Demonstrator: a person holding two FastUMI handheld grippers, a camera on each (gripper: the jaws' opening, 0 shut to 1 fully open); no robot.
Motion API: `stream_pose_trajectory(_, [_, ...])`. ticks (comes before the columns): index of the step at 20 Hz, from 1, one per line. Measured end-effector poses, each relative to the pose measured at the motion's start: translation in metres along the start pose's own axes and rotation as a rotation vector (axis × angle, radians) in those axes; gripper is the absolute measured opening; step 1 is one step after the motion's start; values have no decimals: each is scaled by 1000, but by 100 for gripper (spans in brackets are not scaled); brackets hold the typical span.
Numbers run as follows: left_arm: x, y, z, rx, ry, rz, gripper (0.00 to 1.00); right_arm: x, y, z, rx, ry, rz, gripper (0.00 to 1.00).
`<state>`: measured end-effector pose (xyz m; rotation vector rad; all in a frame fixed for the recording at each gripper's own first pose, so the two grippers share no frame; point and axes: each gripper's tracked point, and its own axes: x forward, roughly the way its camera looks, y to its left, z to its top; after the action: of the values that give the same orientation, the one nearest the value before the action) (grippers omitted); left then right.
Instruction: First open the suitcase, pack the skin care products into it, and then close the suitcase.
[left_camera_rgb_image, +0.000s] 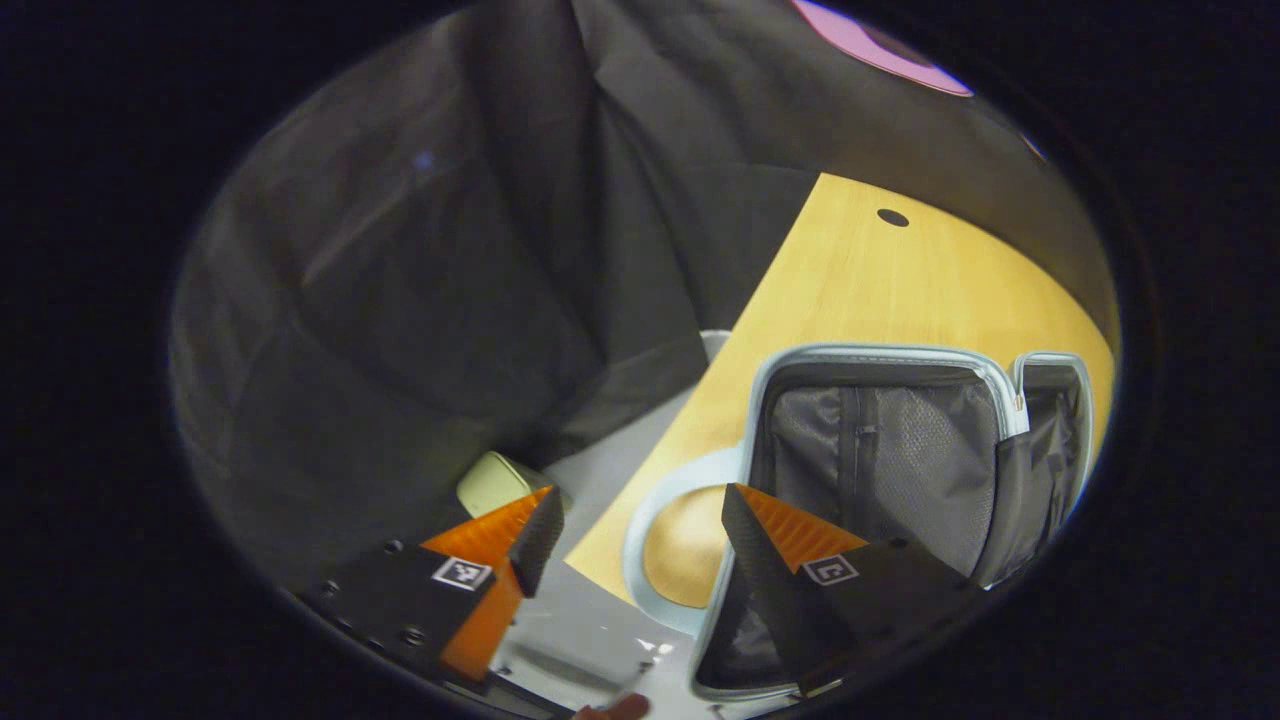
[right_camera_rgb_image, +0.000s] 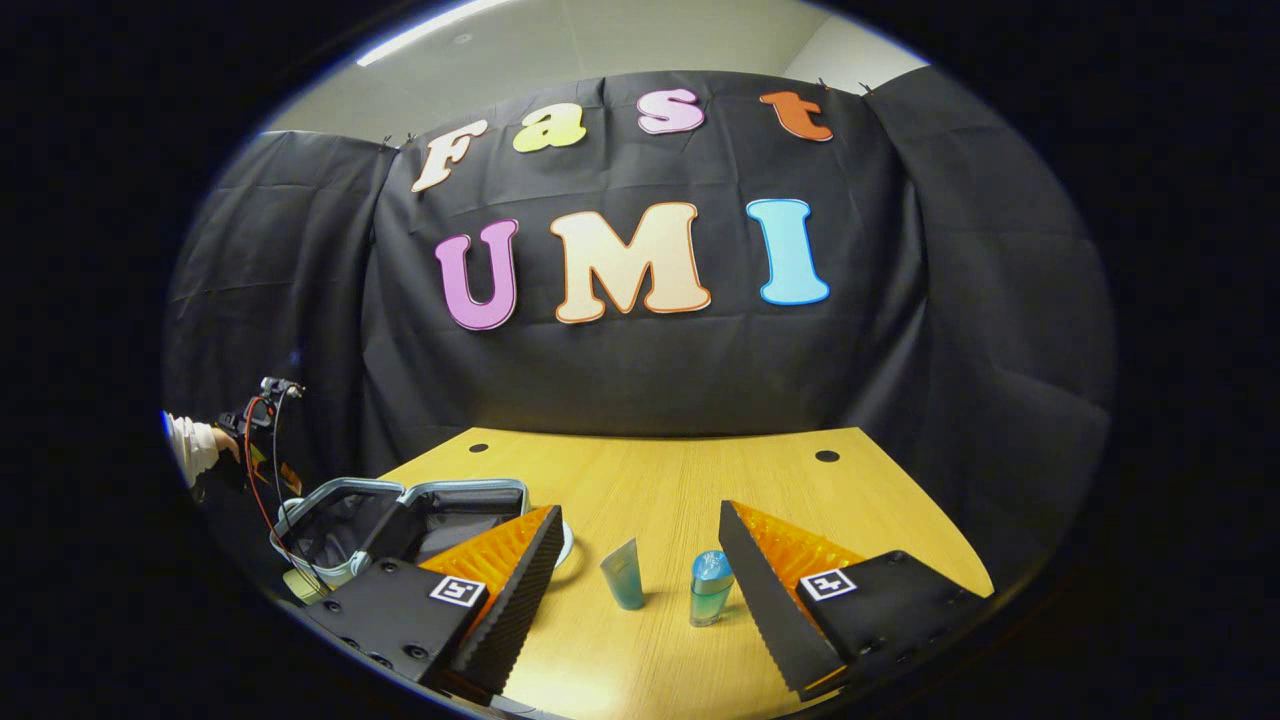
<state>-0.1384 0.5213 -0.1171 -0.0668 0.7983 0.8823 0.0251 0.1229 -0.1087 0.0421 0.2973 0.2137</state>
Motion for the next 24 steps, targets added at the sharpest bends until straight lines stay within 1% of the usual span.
stream_pose_trajectory(1, [-15, -8, 10, 14, -47, 1, 96, 1, -2, -1, 2, 6, 1, 98])
stream_pose_trajectory(2, [-33, -22, 19, 29, -93, -16, 96, 1, -5, -6, 2, 14, 1, 98])
stream_pose_trajectory(4, [-74, -58, 41, 74, -194, -88, 96, 3, -13, -13, 3, 33, 3, 98])
stream_pose_trajectory(6, [-114, -101, 43, 120, -247, -167, 95, 6, -20, -20, 10, 52, 10, 98])
stream_pose_trajectory(8, [-155, -158, 36, 139, -288, -257, 96, 11, -30, -27, 11, 71, 13, 98])
stream_pose_trajectory(11, [-215, -257, 31, 105, -397, -458, 96, 22, -45, -41, -3, 113, 17, 98])
stream_pose_trajectory(12, [-232, -290, 25, 107, -415, -524, 95, 26, -49, -47, -8, 127, 24, 96])
stream_pose_trajectory(14, [-256, -347, 9, 121, -417, -635, 96, 35, -55, -56, -22, 146, 39, 98])
stream_pose_trajectory(16, [-271, -398, -10, 138, -403, -730, 96, 45, -58, -67, -37, 162, 52, 98])
stream_pose_trajectory(18, [-275, -443, -26, 154, -372, -808, 96, 55, -60, -81, -43, 182, 63, 98])
stream_pose_trajectory(21, [-281, -497, -47, 170, -351, -883, 95, 67, -63, -104, -51, 215, 73, 98])
stream_pose_trajectory(24, [-282, -535, -65, 198, -345, -928, 95, 79, -70, -131, -69, 256, 76, 98])
